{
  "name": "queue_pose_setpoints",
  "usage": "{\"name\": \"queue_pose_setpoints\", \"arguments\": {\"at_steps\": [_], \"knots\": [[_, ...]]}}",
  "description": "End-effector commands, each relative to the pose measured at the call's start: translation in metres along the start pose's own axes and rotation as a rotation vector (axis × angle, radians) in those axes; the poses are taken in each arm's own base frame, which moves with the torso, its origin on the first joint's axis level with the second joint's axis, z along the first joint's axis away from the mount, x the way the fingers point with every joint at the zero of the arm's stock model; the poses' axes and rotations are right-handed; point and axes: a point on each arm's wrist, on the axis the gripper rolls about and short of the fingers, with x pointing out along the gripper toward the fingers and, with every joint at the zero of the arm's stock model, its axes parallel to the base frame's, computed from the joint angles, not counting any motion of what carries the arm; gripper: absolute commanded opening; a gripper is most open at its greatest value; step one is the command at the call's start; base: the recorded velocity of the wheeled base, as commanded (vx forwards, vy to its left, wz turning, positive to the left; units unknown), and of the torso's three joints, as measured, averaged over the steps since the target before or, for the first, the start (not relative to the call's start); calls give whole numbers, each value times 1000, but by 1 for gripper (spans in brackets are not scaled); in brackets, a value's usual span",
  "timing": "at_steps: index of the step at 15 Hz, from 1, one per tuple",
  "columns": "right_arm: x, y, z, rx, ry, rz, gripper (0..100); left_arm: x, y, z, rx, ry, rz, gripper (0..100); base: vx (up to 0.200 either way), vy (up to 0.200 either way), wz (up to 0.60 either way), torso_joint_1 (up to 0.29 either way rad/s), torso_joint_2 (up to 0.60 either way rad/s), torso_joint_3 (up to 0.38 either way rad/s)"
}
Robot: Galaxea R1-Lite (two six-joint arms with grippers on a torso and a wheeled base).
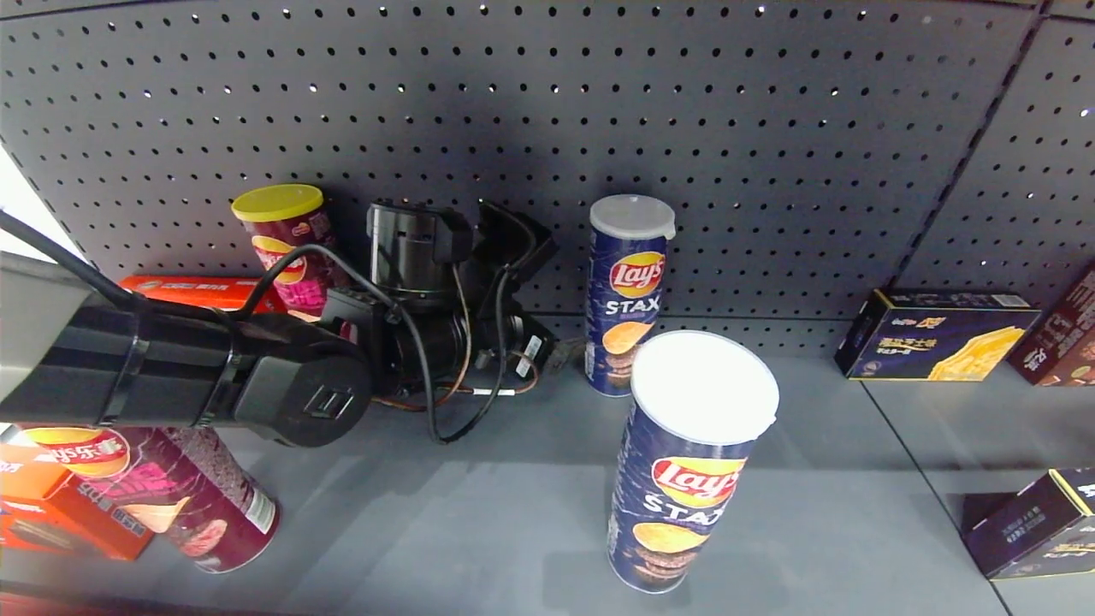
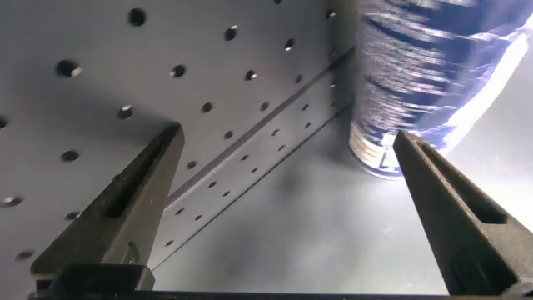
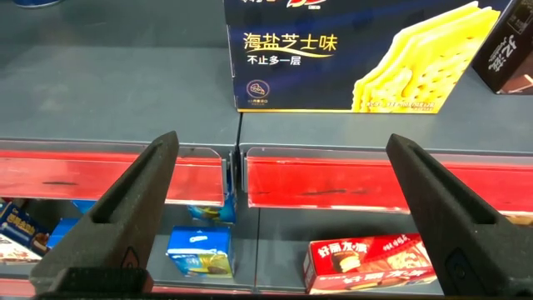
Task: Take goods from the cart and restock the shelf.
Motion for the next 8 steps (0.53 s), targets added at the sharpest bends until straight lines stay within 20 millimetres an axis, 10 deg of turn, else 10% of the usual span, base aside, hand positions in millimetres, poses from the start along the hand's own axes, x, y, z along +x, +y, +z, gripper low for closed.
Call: {"name": "queue_pose_setpoints", "arguments": {"at_steps": [1,8], "knots": [[0,0,0,0,0,1,100,-1,1,-1,-3,5,11,100,0,0,0,0,0,0],[0,0,0,0,0,1,100,-51,-13,12,12,-32,-21,100,0,0,0,0,0,0]]}}
